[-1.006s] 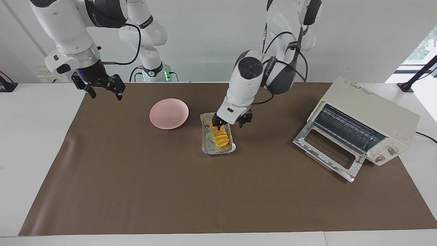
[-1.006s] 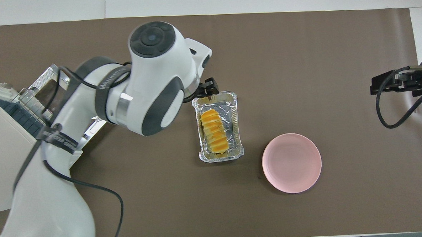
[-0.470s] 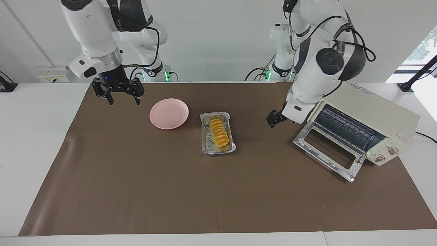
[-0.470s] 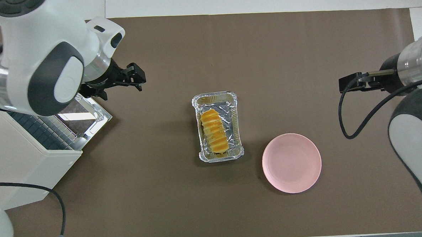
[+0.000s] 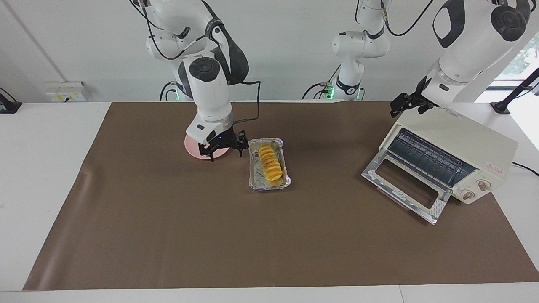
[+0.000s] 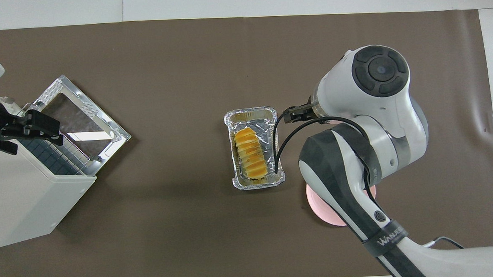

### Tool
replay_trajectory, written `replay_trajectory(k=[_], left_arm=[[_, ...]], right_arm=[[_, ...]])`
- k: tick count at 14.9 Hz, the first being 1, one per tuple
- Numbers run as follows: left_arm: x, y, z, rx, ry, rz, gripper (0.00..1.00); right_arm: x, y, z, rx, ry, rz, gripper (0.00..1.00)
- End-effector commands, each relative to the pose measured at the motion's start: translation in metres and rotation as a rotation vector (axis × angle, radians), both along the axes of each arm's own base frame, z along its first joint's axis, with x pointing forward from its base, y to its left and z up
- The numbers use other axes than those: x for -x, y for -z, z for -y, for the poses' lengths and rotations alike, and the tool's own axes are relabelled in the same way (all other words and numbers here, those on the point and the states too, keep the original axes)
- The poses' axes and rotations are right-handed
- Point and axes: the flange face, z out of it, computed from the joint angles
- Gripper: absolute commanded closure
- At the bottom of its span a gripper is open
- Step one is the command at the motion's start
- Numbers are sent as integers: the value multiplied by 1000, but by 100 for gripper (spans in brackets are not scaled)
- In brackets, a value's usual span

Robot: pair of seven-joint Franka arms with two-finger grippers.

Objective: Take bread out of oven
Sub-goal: 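Retract the left gripper while the right gripper reaches the foil tray, then grasp the foil tray rim with the right gripper and slide it away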

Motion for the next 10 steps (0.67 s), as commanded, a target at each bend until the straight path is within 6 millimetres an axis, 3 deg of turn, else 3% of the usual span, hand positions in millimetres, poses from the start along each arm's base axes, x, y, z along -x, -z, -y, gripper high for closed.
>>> replay_trajectory(k=[1,4,6,8,10], left_arm=[[24,5,-4,-22,14,14,0],[14,0,0,-17,18,78,0],[20,2,3,-17,34,54,0],[18,1,-15,-11,35,60,0],[14,2,-17,-8,76,41,0]], right_arm=[[7,19,-30,-7,99,-25,0],[10,56,-48,0,149,-54,0],[15,73,-57,-4,140,-49,0],[18,83,-56,-13,136,-36,0],[21,93,-55,-16,136,-31,0]])
